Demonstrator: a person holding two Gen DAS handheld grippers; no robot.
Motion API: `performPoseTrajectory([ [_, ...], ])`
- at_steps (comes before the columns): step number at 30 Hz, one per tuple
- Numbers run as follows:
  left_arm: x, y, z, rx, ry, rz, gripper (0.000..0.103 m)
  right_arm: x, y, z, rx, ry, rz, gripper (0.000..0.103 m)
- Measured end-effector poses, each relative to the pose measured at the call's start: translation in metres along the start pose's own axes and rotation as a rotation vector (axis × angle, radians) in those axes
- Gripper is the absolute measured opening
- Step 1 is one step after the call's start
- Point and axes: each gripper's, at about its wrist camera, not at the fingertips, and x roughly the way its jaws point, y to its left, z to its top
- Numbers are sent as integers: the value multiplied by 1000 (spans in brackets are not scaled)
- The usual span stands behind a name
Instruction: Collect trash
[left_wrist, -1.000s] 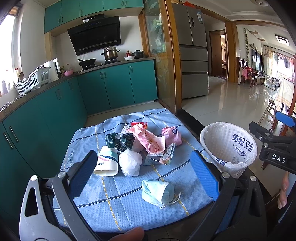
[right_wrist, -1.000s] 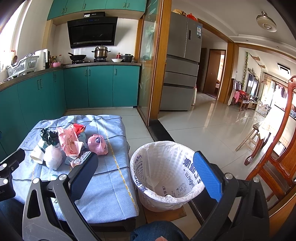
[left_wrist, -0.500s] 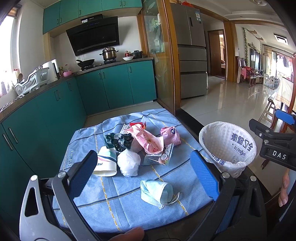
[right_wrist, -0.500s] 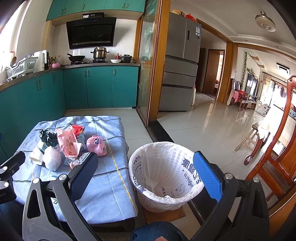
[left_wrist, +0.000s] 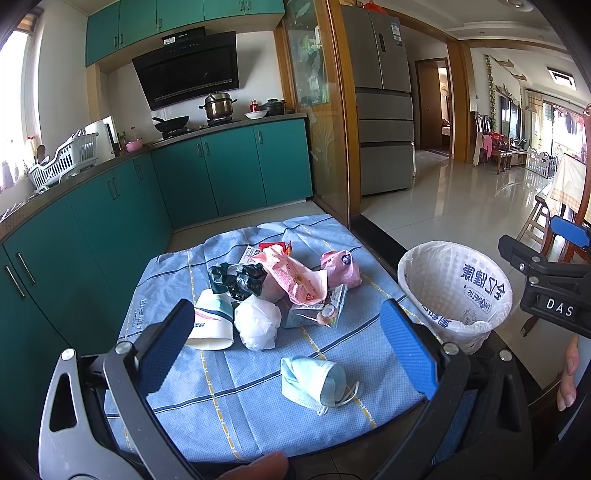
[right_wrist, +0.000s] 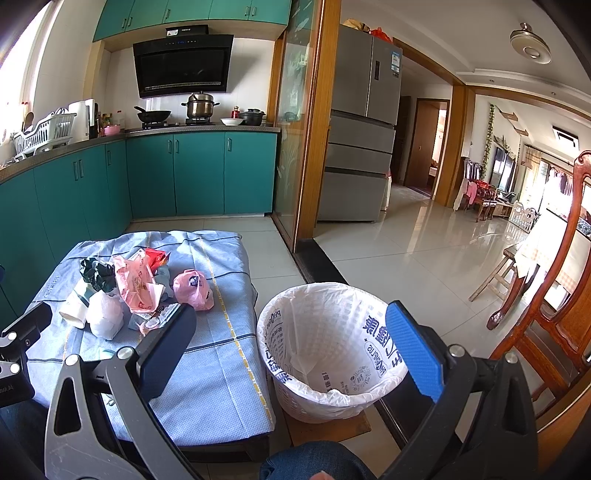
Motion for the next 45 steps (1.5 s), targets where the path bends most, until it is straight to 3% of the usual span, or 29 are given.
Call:
performPoseTrajectory([
  [9,3,2,-1,-3,9,-4,100,0,-1,-4,0,3,20,100],
  [12,16,9,-5,-17,66,-17,100,3,2,-7,-21,2,-6,100],
  [15,34,36,-15,-112,147,-44,100,4,4,-12,-37,-13,-46,100],
  [17,46,52,-27,-129,182,-8,100,4,3,-15,-30,-29,-35,100],
  [23,71,104,-65,-252,254,64,99,27,24,-39,-10,-30,151,100],
  [24,72,108,-69,-259,255,69,98,37,37,-44,-42,30,198,100],
  [25,74,111,-74,-254,251,71,90,45,47,-48,-68,85,248,100],
  [27,79,113,-81,-226,257,90,84,64,81,-61,-118,212,411,100],
  [29,83,119,-86,-245,262,58,81,68,110,-70,-166,240,512,100],
  [34,94,143,-76,-313,229,29,81,89,173,-87,-352,272,543,98],
  [37,125,154,-56,-325,216,-13,89,107,191,-93,-389,319,540,74],
  [39,150,151,-44,-298,231,-85,92,119,192,-97,-385,366,545,44],
  [41,178,141,-35,-221,265,-113,93,127,187,-100,-361,401,556,42],
  [43,200,134,-29,-122,300,-63,93,128,182,-100,-355,393,549,42],
  [45,222,137,-23,-114,346,-95,93,127,176,-101,-358,391,536,42],
])
